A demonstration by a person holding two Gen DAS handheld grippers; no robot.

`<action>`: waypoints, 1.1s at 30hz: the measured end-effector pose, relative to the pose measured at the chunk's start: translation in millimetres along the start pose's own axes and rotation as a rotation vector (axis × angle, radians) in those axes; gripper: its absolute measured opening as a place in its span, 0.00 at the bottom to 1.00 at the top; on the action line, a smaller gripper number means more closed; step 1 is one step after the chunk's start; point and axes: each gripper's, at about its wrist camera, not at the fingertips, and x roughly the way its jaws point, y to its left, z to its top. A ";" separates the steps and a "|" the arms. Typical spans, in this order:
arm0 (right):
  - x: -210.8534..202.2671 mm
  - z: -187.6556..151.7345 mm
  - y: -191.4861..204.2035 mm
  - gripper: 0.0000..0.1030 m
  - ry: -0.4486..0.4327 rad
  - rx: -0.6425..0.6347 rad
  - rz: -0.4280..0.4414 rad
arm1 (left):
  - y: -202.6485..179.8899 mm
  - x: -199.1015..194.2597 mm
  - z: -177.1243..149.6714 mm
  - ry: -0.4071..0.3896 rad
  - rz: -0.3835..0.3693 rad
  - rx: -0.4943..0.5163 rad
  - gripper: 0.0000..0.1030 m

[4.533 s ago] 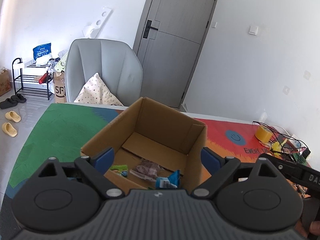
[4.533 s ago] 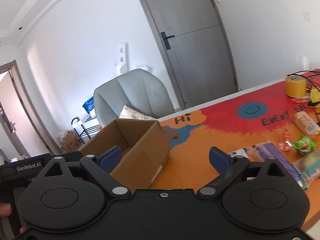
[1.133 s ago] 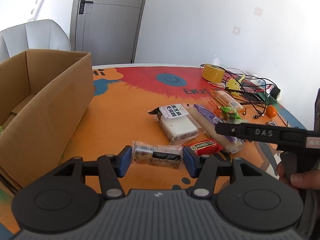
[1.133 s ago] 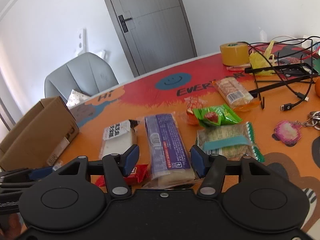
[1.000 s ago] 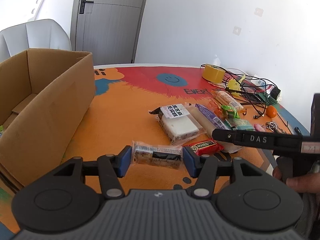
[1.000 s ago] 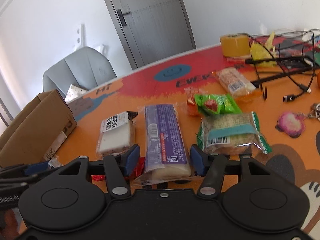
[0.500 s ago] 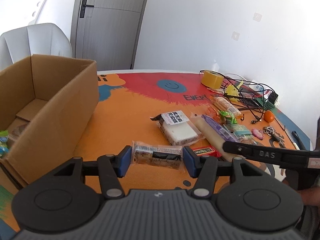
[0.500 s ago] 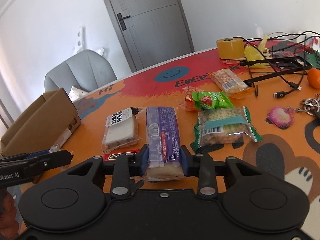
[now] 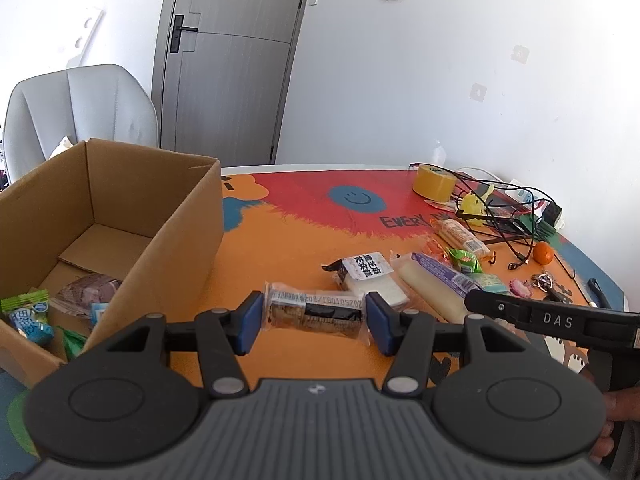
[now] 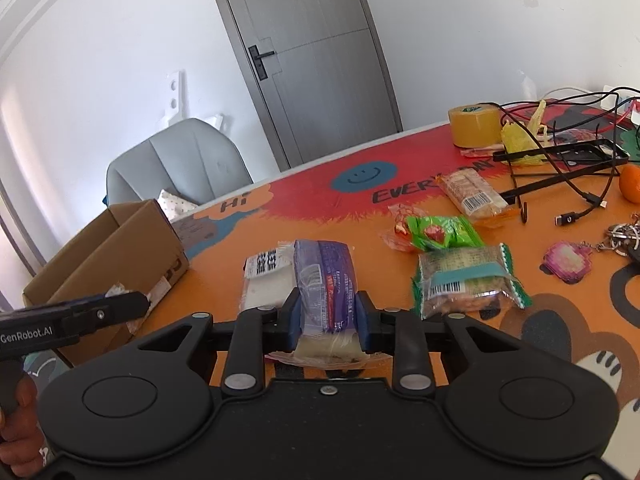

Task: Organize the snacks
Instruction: 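Carry both bars to the cardboard box and open both tools inside it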

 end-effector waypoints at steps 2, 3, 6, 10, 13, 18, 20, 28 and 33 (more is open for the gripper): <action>-3.0 -3.1 -1.6 0.27 0.019 0.010 -0.008 | 0.7 0.7 -1.1 0.006 -0.001 0.000 0.53; -5.0 -4.6 -3.4 0.27 0.032 0.015 -0.014 | 0.9 1.3 -2.0 0.010 -0.001 -0.001 0.53; -12.9 -9.7 -6.8 0.29 0.052 0.023 -0.015 | 1.1 3.5 -3.1 0.020 -0.003 -0.001 0.53; -11.8 -11.1 -8.3 0.35 0.065 0.032 -0.016 | 0.5 7.7 -4.5 0.029 -0.010 -0.005 0.53; -5.0 -11.3 -7.6 0.35 0.073 0.030 -0.009 | 0.1 9.3 -4.9 0.033 -0.015 0.000 0.53; 8.5 -11.3 -3.0 0.48 0.087 0.009 -0.022 | 3.2 11.1 -5.4 0.042 -0.009 -0.004 0.53; 15.4 -13.2 -1.6 0.49 0.106 -0.002 -0.042 | 4.4 11.9 -5.7 0.044 -0.006 -0.008 0.53; 16.5 -18.0 5.9 0.32 0.103 -0.066 -0.051 | 2.2 12.0 -6.7 0.045 -0.011 -0.005 0.53; 9.5 -16.0 2.8 0.30 0.086 -0.038 -0.038 | -1.1 5.8 -5.3 0.031 -0.018 0.002 0.53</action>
